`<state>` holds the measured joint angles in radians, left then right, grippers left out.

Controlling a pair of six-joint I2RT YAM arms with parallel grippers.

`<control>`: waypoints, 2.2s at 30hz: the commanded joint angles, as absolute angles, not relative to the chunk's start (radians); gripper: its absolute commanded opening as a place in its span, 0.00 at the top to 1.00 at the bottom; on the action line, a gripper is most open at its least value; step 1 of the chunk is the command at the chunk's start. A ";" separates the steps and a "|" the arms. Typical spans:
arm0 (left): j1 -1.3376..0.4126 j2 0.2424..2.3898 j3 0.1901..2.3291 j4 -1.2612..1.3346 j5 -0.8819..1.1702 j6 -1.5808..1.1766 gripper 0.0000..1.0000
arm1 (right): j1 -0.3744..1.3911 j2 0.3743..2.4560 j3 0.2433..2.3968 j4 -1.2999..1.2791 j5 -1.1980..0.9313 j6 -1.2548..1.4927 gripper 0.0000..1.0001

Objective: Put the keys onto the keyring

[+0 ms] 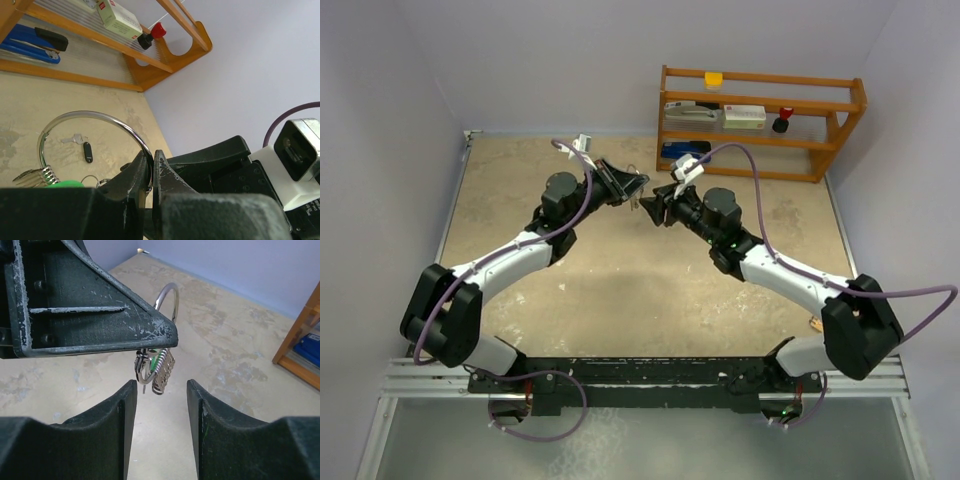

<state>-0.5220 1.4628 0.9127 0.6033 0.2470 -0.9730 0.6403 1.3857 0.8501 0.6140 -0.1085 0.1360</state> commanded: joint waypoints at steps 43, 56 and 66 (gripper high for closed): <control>-0.529 1.375 0.915 0.674 0.134 -0.978 0.43 | 0.637 1.539 0.489 1.652 -0.117 -0.080 1.00; -0.528 1.414 0.796 0.868 0.266 -1.148 0.43 | 0.637 1.683 0.544 1.780 -0.106 -0.145 1.00; -0.532 1.442 0.793 0.844 0.282 -1.145 0.43 | 0.638 1.695 0.589 1.781 -0.139 -0.151 1.00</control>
<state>-0.5304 1.4277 0.7864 0.7914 0.2596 -1.1400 0.6392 1.7020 0.5480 1.5475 -0.1196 -0.1287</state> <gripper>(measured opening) 0.566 0.064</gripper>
